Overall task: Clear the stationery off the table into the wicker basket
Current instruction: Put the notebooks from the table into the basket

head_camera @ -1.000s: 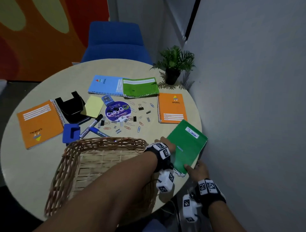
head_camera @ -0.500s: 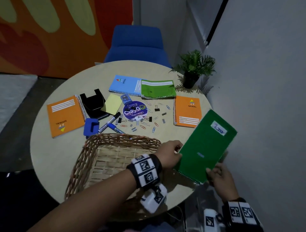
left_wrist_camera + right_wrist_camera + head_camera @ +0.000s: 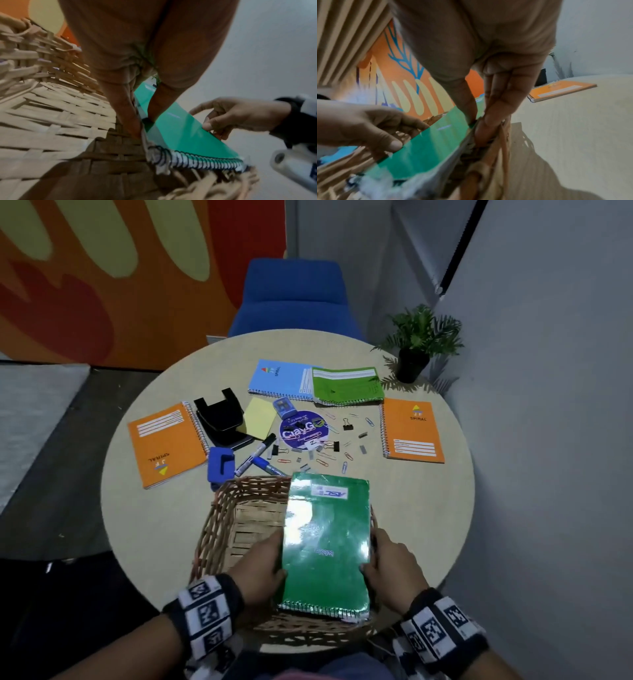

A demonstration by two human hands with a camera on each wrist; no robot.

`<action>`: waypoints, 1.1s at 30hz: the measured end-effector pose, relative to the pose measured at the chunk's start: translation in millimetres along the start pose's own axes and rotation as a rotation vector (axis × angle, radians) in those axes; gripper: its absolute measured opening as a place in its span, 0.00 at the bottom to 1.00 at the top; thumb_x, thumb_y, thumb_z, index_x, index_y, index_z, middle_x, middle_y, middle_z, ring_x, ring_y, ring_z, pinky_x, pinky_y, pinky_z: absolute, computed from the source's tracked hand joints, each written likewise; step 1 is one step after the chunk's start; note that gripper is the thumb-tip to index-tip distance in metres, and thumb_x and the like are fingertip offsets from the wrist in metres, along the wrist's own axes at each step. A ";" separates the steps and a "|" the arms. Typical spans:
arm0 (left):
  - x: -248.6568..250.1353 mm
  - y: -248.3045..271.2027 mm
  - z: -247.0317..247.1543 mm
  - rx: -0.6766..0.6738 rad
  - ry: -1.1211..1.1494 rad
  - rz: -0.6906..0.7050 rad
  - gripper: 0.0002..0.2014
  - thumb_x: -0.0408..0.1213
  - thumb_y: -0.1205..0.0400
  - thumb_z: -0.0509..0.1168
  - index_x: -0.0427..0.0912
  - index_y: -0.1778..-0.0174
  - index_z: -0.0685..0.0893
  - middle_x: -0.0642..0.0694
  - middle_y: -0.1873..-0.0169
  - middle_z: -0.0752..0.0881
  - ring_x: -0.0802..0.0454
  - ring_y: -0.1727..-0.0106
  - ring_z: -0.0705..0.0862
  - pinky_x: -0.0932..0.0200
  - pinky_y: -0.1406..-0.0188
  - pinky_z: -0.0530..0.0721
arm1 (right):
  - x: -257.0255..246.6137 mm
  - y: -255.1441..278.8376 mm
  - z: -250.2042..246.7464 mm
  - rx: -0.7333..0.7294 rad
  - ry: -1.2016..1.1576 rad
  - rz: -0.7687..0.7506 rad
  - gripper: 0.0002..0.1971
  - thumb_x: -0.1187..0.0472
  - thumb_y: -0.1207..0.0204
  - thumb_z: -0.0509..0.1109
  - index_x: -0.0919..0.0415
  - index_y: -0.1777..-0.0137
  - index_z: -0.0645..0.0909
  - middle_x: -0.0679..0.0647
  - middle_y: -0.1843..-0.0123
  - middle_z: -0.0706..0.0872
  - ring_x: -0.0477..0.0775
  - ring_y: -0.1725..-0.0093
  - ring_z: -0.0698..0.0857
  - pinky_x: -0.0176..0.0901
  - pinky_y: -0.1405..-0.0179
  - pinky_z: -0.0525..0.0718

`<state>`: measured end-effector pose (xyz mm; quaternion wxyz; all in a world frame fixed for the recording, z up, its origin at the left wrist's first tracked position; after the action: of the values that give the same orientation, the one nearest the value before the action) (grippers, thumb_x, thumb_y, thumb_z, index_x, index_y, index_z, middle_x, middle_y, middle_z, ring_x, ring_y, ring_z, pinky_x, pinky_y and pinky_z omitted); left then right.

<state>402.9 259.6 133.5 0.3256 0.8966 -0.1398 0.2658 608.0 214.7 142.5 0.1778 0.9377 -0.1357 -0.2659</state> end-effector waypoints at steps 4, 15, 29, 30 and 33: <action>-22.8 -16.5 19.0 -0.065 -0.058 -0.034 0.35 0.36 0.24 0.69 0.46 0.22 0.61 0.43 0.36 0.83 0.47 0.38 0.82 0.50 0.36 0.82 | -12.3 3.8 10.3 -0.007 0.226 -0.008 0.36 0.59 0.23 0.66 0.55 0.20 0.50 0.61 0.49 0.86 0.63 0.54 0.85 0.46 0.63 0.75; 1.0 -16.4 2.8 0.022 -0.388 0.043 0.47 0.49 0.26 0.71 0.47 0.18 0.48 0.39 0.19 0.53 0.36 0.21 0.62 0.43 0.29 0.77 | -52.3 -12.2 15.1 0.024 0.578 -0.121 0.36 0.59 0.27 0.70 0.54 0.21 0.58 0.61 0.20 0.60 0.66 0.22 0.62 0.59 0.30 0.73; -19.5 -19.8 73.2 -0.304 -0.556 -0.019 0.38 0.34 0.17 0.58 0.52 0.17 0.41 0.43 0.17 0.32 0.30 0.17 0.35 0.39 0.28 0.76 | -24.0 -51.3 68.7 -0.295 0.875 -0.186 0.53 0.49 0.33 0.77 0.51 0.17 0.42 0.63 0.14 0.46 0.67 0.18 0.57 0.74 0.22 0.41; -17.9 -18.9 77.4 -0.294 -0.547 -0.037 0.38 0.33 0.17 0.57 0.51 0.17 0.40 0.42 0.17 0.31 0.29 0.18 0.35 0.40 0.30 0.77 | -25.3 -51.8 67.5 -0.289 0.876 -0.212 0.53 0.51 0.32 0.77 0.51 0.17 0.42 0.63 0.14 0.46 0.67 0.18 0.57 0.73 0.22 0.42; -15.8 -17.5 81.8 -0.300 -0.514 -0.069 0.39 0.30 0.17 0.57 0.50 0.17 0.39 0.41 0.17 0.31 0.29 0.18 0.35 0.43 0.31 0.79 | -28.3 -52.6 64.9 -0.307 0.861 -0.263 0.52 0.53 0.32 0.77 0.52 0.17 0.43 0.64 0.14 0.44 0.68 0.17 0.55 0.71 0.21 0.42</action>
<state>429.0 220.2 62.7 0.4172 0.8805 -0.2249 -0.0050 557.6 254.9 82.3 0.3192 0.9348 0.1109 0.1095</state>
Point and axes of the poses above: each hand's wrist, its own y-axis away from the middle knuckle, its own z-axis out of the palm, x = y × z, the point moved 8 cm from there along -y, towards the middle knuckle
